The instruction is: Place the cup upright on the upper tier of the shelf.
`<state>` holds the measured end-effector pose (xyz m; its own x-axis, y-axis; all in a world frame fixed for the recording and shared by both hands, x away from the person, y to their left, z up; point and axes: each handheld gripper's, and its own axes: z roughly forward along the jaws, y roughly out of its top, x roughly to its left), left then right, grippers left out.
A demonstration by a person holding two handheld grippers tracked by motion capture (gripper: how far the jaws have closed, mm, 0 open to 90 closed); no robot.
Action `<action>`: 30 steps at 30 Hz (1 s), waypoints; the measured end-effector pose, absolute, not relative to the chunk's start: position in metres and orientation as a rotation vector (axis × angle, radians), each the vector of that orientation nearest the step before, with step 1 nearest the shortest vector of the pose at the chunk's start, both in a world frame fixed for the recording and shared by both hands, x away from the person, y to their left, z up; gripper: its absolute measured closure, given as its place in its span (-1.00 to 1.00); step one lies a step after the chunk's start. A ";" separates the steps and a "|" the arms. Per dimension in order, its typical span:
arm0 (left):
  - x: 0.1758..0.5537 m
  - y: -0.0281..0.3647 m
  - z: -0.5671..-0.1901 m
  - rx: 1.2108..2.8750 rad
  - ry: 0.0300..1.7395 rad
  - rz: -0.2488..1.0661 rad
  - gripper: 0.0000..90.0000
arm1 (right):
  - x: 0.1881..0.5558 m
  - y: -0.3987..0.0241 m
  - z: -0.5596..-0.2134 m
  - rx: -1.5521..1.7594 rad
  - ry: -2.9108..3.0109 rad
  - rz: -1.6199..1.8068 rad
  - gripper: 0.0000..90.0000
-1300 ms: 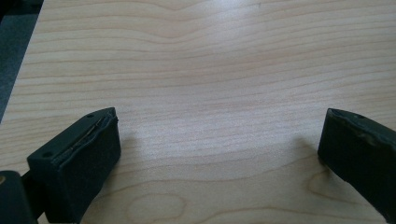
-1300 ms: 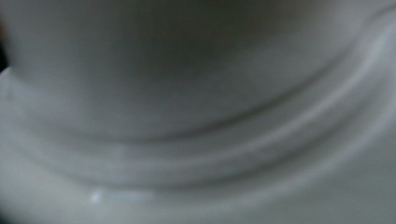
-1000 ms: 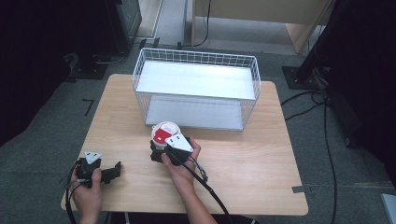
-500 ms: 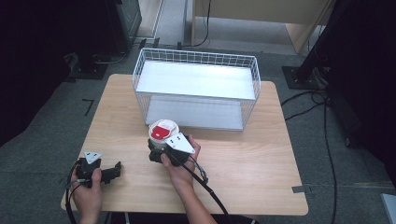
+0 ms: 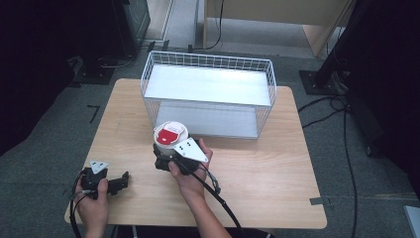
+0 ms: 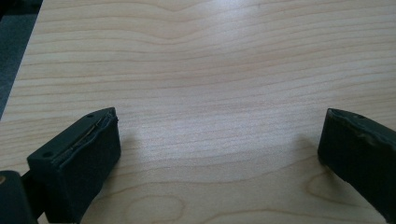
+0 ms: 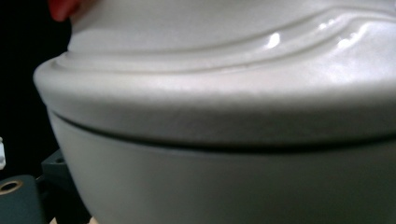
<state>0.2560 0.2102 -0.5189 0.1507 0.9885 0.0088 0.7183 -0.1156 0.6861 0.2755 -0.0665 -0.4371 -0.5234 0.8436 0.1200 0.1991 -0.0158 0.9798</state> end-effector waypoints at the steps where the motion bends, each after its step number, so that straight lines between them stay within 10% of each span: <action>1: 0.256 0.210 -0.519 1.897 1.623 0.654 -1.00 | 0.275 -0.067 -0.433 1.083 1.730 1.586 -0.89; 30: 0.256 0.210 -0.519 1.896 1.622 0.655 -1.00 | 0.287 -0.086 -0.383 1.043 1.610 1.615 -0.89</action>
<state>0.2560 0.2102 -0.5190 0.1509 0.9885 0.0094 0.7176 -0.1161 0.6867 0.2872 -0.0863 -0.3825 -0.4930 0.8639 0.1031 0.1004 -0.0612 0.9931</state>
